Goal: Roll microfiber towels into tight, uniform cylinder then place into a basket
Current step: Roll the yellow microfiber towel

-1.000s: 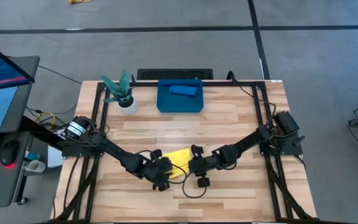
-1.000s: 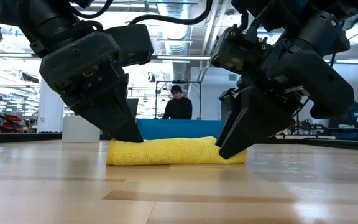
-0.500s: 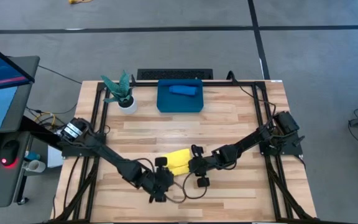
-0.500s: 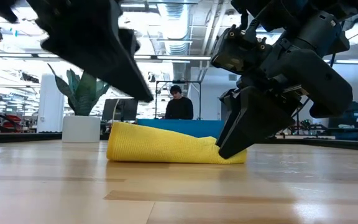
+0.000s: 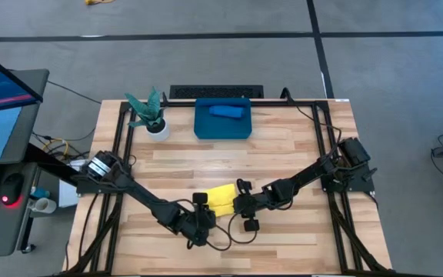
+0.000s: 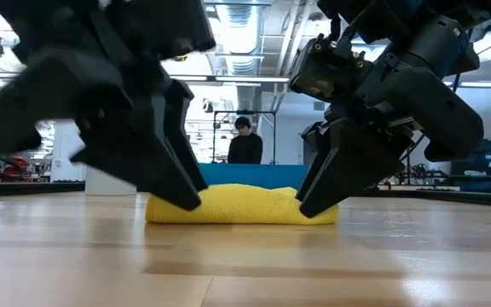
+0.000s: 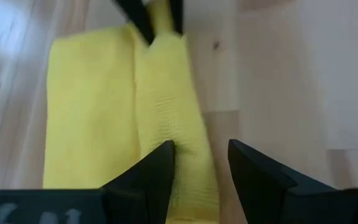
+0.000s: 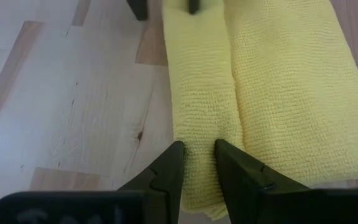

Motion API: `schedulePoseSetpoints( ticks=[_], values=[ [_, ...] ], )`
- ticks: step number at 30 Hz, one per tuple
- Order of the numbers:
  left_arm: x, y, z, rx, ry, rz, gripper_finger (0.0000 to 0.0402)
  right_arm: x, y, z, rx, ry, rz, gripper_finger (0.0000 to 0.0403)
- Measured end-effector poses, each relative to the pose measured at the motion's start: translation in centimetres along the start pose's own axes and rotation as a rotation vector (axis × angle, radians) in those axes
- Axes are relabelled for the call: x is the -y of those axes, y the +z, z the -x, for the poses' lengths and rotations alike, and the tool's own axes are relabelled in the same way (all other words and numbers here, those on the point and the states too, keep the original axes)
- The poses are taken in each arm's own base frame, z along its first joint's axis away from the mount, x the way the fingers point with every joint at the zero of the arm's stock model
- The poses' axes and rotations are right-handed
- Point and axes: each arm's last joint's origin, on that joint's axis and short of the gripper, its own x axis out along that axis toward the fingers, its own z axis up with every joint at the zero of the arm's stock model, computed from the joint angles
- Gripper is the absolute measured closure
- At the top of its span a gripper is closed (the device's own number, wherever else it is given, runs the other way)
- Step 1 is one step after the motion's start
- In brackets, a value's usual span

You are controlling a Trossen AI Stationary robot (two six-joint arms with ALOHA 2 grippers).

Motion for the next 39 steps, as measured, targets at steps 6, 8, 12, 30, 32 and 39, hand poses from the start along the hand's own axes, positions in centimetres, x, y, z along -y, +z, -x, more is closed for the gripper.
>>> schedulePoseSetpoints(
  ticks=[6, 8, 12, 30, 32, 39],
  values=[
    [-0.9, -0.4, -0.8, -0.061, 0.037, 0.108, 0.0253, 0.0, 0.0, 0.0, -0.001, 0.0, 0.0, 0.0285],
    [-1.0, -0.5, -0.9, -0.076, 0.032, 0.15, 0.0256, 0.0, 0.0, 0.0, 0.0, 0.001, -0.013, 0.0285],
    [-1.2, -0.6, -1.0, -0.098, 0.017, 0.165, 0.0288, 0.0, 0.0, 0.0, 0.0, 0.005, -0.046, 0.0285],
    [-3.3, -0.1, -2.0, -0.246, -0.21, 0.271, 0.0387, -0.8, 1.8, 0.9, -0.047, 0.072, -0.093, 0.0285],
    [-3.8, 0.2, -1.9, -0.269, -0.276, 0.291, 0.039, -1.2, 2.0, 1.3, -0.039, 0.097, -0.085, 0.0285],
    [-5.2, 0.7, -1.5, -0.344, -0.437, 0.374, 0.0384, -2.6, 2.2, 2.4, -0.025, 0.146, -0.054, 0.0285]
  ],
)
